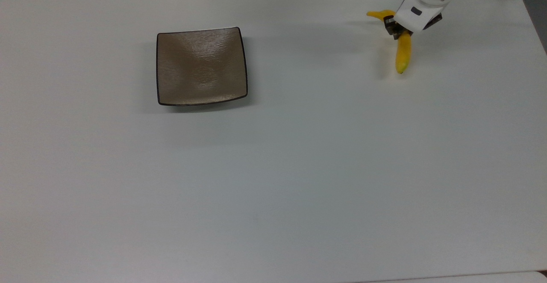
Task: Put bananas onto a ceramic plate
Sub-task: 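Lift the banana and carry it toward the brown square plate, then lower the banana onto the plate and open the gripper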
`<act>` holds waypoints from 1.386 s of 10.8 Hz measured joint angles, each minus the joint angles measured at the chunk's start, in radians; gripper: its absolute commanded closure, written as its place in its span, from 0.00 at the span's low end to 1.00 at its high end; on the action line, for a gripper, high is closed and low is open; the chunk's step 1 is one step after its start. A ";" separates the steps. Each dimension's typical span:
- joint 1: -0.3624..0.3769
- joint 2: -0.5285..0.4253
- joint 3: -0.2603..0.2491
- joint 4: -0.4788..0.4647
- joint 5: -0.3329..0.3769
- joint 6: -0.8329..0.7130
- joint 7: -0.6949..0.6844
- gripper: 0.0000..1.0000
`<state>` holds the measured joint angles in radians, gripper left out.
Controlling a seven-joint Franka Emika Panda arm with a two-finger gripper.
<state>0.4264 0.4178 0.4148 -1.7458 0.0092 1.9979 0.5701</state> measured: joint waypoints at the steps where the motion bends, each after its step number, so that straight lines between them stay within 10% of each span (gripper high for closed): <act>1: -0.021 -0.026 -0.002 0.005 -0.004 -0.049 -0.049 0.94; 5: -0.111 -0.139 -0.048 0.009 -0.092 -0.231 -0.227 0.94; 15: -0.191 -0.207 -0.415 -0.001 -0.202 -0.350 -0.611 0.91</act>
<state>0.2355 0.2104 -0.0006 -1.7466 -0.1924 1.6479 -0.0413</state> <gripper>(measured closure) 0.705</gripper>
